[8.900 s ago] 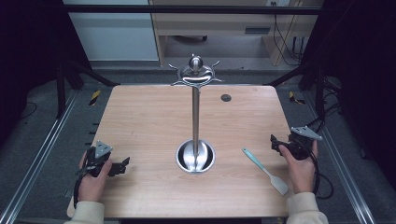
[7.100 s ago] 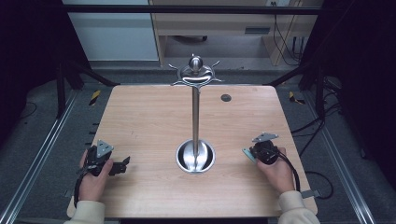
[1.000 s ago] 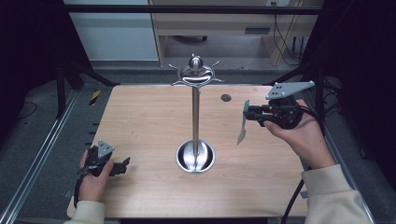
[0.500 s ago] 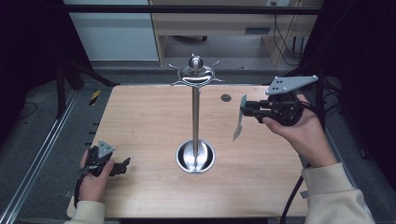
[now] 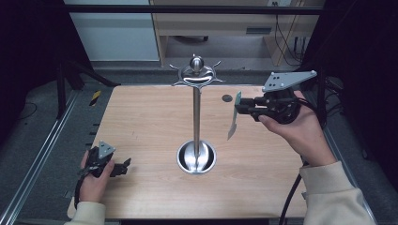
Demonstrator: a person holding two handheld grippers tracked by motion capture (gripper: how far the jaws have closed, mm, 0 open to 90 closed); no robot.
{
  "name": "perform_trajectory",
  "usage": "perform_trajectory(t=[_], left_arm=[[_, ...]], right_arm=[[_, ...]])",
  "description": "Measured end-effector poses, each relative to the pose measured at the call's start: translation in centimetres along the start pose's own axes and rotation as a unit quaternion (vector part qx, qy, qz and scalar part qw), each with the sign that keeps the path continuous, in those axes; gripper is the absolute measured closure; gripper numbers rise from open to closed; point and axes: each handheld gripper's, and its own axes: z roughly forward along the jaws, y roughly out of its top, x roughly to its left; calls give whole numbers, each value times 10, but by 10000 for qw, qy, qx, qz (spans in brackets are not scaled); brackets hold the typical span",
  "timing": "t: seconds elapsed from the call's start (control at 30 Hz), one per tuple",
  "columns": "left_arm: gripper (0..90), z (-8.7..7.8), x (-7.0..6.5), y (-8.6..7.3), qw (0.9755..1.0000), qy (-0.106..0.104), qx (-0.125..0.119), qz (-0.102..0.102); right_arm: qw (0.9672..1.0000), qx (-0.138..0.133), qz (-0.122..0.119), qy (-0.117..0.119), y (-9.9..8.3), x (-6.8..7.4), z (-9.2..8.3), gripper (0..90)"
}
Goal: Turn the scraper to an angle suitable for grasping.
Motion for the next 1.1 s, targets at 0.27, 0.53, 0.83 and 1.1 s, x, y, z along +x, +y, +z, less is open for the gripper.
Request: perform_trajectory(t=[0.27, 0.53, 0.83, 1.1], left_arm=[[35, 0, 0, 0, 10000, 2, 6, 5], [35, 0, 0, 0, 10000, 1, 9, 7], [35, 0, 0, 0, 10000, -4, 13, 9], [35, 0, 0, 0, 10000, -1, 22, 15]], right_arm=[[10000, -32, -32, 32, 5, 3, -1, 750], [9999, -57, -77, 53, 11, 6, -3, 750], [9998, -78, -159, 104, 17, 11, -4, 750], [9997, -72, -212, 120, 23, 14, -4, 750]])
